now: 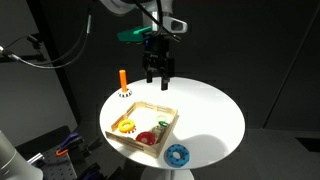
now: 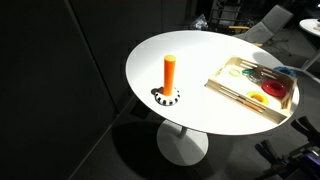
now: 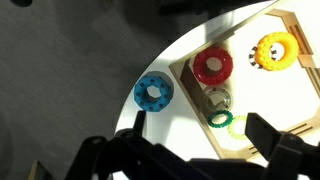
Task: Remove the blue ring from the wooden tray and put it on the table to the right
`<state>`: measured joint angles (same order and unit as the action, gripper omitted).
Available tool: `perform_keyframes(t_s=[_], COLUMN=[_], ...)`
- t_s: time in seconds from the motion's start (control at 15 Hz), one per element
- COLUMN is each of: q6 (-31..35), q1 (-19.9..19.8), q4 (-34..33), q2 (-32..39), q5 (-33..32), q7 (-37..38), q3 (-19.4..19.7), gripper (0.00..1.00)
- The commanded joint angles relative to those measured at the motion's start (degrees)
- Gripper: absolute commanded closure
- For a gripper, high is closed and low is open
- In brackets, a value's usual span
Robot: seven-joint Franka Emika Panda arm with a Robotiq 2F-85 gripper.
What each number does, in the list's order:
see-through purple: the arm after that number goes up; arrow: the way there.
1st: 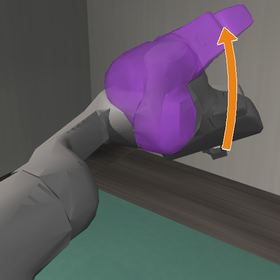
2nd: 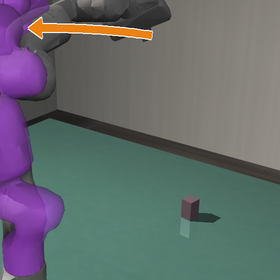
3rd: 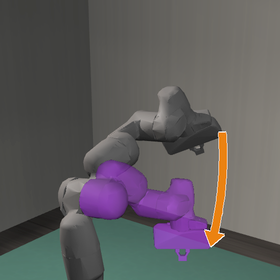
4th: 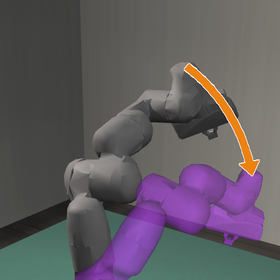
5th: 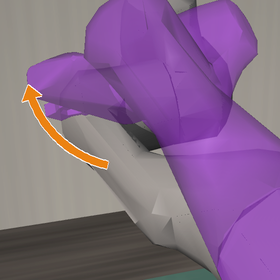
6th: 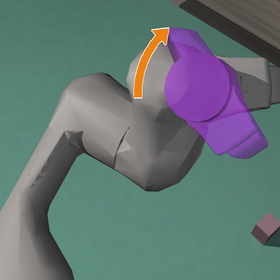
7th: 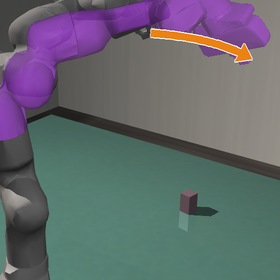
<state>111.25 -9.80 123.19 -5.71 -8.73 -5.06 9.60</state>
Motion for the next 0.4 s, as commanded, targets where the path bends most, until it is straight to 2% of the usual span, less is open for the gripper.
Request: perform_keyframes(t_s=[0.0,0.33], q6=[1.3,0.0], q1=[0.7,0.7], q4=[2.7,1.5], q2=[-4.2,-2.7], q5=[1.9,1.3], q7=[-1.0,0.0], q3=[-0.2,-0.3], gripper=[0.0,0.0])
